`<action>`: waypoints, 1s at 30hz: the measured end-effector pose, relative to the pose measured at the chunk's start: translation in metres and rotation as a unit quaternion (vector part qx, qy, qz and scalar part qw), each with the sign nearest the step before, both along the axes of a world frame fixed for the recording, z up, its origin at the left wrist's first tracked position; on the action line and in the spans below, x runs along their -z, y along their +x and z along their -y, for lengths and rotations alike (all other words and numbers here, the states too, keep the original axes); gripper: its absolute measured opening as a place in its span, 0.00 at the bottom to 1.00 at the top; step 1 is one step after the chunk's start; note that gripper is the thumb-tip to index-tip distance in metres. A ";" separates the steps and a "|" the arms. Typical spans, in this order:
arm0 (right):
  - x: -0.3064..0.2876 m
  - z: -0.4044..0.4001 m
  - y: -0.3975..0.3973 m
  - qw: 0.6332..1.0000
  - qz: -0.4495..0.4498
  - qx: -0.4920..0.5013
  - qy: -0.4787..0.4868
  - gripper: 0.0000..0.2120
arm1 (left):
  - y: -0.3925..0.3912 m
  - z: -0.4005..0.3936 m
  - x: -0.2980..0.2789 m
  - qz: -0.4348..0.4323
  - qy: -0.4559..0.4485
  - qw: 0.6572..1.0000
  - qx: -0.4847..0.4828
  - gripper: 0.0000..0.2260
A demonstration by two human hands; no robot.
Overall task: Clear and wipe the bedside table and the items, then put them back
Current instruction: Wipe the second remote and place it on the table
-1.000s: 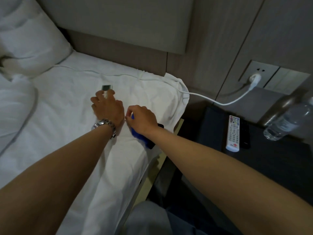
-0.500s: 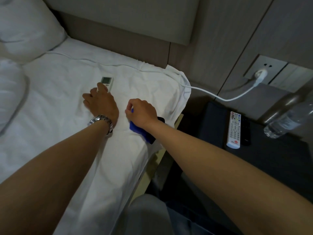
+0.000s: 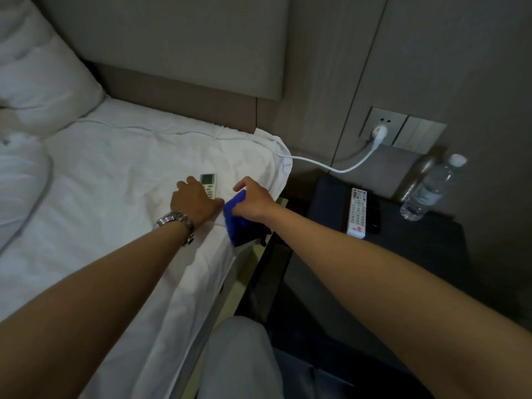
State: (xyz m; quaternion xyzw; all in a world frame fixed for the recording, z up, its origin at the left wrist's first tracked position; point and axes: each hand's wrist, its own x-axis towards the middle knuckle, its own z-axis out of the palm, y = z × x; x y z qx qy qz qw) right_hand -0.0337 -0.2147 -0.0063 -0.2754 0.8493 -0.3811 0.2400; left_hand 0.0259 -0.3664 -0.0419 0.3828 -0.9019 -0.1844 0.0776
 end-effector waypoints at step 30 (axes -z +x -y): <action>-0.031 -0.273 0.045 0.910 -0.227 0.308 -0.158 0.18 | 0.041 -0.318 -0.029 -0.138 0.745 0.651 0.051 0.20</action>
